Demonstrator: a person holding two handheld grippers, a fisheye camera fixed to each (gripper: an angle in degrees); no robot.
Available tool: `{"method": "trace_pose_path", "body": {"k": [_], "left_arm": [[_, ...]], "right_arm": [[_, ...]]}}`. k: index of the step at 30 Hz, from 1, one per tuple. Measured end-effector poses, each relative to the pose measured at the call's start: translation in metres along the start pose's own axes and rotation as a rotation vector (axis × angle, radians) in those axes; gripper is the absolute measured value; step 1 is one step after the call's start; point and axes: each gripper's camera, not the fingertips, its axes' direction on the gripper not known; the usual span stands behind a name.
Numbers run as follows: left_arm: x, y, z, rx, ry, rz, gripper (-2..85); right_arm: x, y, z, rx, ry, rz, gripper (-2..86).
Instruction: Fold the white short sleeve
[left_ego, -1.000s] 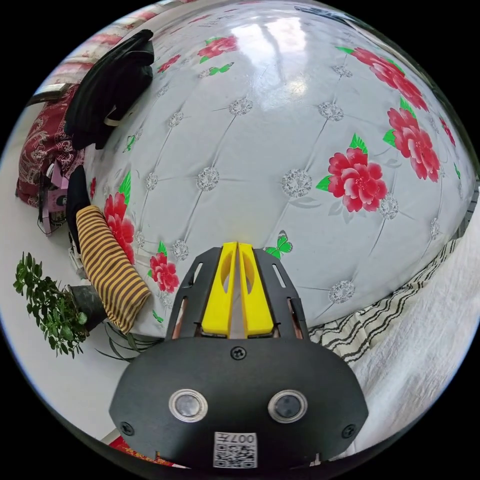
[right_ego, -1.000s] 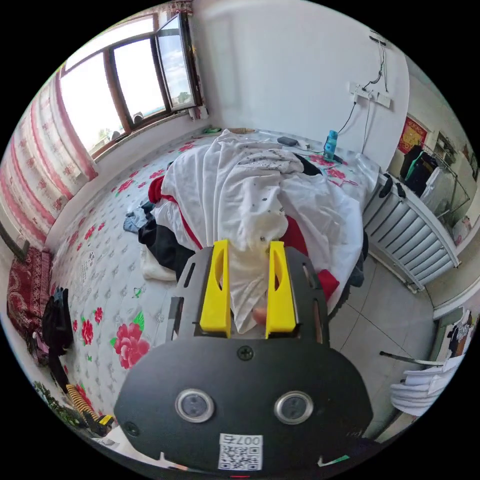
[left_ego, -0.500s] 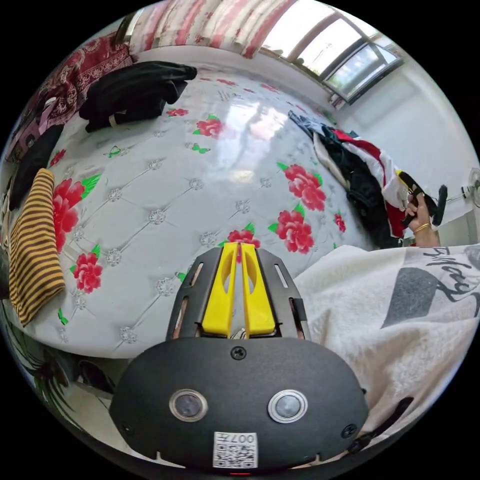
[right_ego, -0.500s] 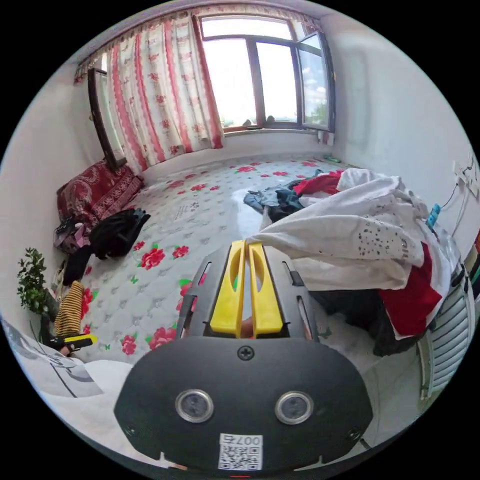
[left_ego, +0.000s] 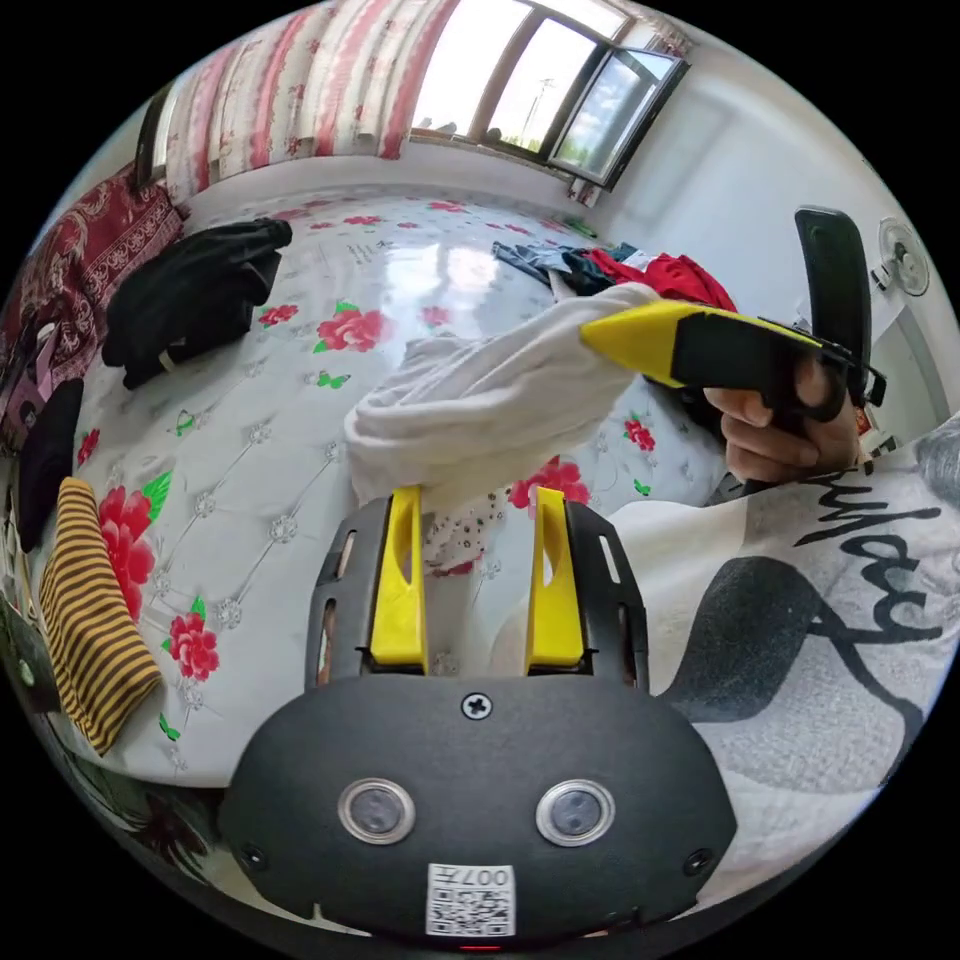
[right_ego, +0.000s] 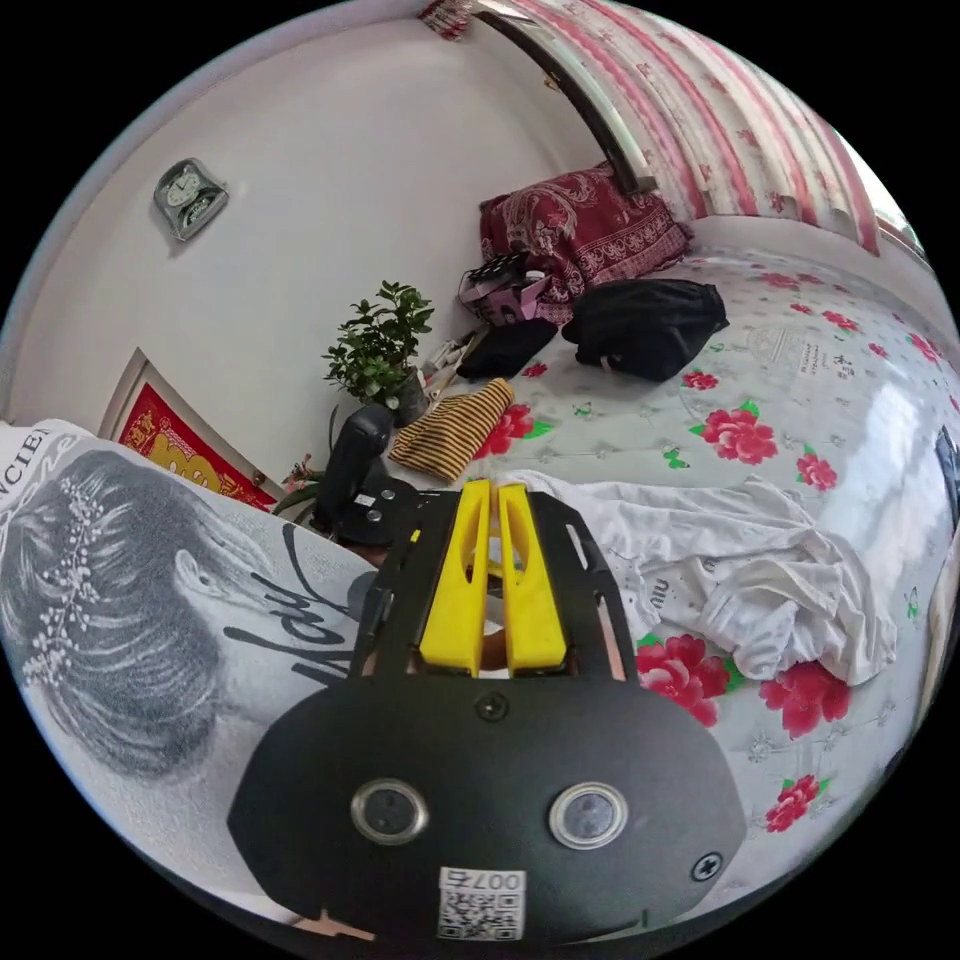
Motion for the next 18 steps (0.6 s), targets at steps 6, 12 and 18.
{"method": "trace_pose_path", "body": {"k": [6,12,18], "left_arm": [[-0.04,-0.002,0.002,-0.088,-0.04,-0.077,15.8],[-0.056,-0.032,-0.045,0.001,-0.07,-0.031,0.6],[-0.15,0.019,-0.073,-0.095,-0.236,-0.259,-0.5]], "right_arm": [[0.005,-0.021,-0.024,0.129,-0.109,0.027,-0.2],[-0.03,-0.05,-0.026,0.102,-0.115,-0.151,0.6],[-0.006,-0.037,0.005,-0.03,0.134,-0.172,3.8]]}}
